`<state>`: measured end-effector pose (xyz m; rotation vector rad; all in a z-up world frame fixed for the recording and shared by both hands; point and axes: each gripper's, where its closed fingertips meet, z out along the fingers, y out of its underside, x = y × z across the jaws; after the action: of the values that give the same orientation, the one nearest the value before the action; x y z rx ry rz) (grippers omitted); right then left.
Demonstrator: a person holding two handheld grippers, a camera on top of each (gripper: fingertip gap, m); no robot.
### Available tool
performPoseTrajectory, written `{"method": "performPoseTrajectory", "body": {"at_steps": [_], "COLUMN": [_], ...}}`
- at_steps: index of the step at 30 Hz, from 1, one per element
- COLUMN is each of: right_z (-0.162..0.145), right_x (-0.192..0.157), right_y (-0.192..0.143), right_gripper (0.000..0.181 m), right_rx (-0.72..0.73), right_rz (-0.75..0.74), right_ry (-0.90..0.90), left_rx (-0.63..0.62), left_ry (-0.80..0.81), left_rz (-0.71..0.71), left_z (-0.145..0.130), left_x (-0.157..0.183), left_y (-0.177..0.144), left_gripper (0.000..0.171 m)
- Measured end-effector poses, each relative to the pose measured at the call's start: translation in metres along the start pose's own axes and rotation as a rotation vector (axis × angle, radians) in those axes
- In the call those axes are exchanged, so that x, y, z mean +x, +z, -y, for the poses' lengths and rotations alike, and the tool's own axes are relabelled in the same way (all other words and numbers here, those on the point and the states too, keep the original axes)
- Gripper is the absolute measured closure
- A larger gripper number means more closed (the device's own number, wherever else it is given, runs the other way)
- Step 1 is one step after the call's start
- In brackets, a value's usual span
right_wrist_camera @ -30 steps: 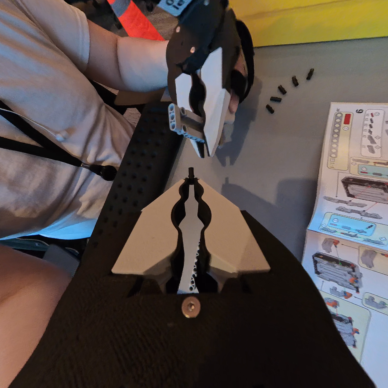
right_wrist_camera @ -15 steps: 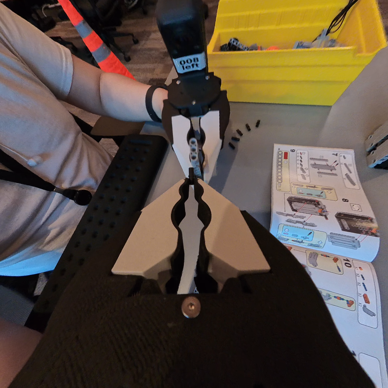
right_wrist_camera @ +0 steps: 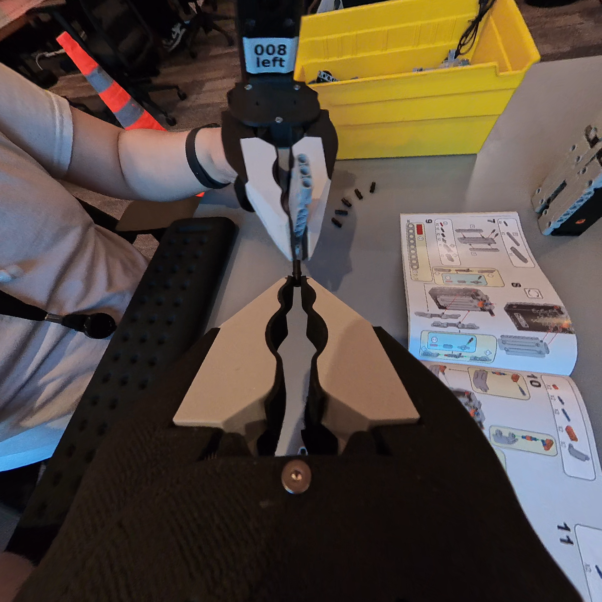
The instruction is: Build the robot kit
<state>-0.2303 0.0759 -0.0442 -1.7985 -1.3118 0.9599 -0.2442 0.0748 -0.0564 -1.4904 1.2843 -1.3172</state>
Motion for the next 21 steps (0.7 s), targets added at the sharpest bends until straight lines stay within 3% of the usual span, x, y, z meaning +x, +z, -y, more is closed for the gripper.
{"method": "performPoseTrajectory", "body": {"at_steps": [4,8,12,15,19,21], "right_z": [0.017,0.032,0.060,0.058,0.051,0.047], "right_x": [-0.004,-0.009,-0.025,-0.019,-0.015,-0.021], "right_y": [0.002,0.002,0.003,0.011,0.008,0.000], "right_gripper": [0.178,0.177,0.178,0.178,0.177,0.177], "right_rx": [0.028,0.015,0.130,0.118,0.104,0.107], "right_rz": [-0.064,-0.162,-0.110,-0.174,-0.220,-0.198], "right_ry": [-0.146,-0.225,0.007,0.061,-0.011,-0.073], "left_rx": [0.009,-0.059,-0.096,-0.081,-0.090,-0.152], "left_ry": [-0.100,-0.064,0.061,0.188,0.403,0.557], "left_rz": [0.000,0.099,0.326,0.458,0.551,0.427], "left_z": [0.009,0.002,0.003,0.014,0.020,0.010], "left_x": [0.005,0.000,-0.024,-0.034,-0.039,-0.021], "left_y": [-0.010,-0.013,-0.021,-0.024,-0.026,-0.017], "left_gripper": [0.167,0.167,0.167,0.167,0.167,0.167]}}
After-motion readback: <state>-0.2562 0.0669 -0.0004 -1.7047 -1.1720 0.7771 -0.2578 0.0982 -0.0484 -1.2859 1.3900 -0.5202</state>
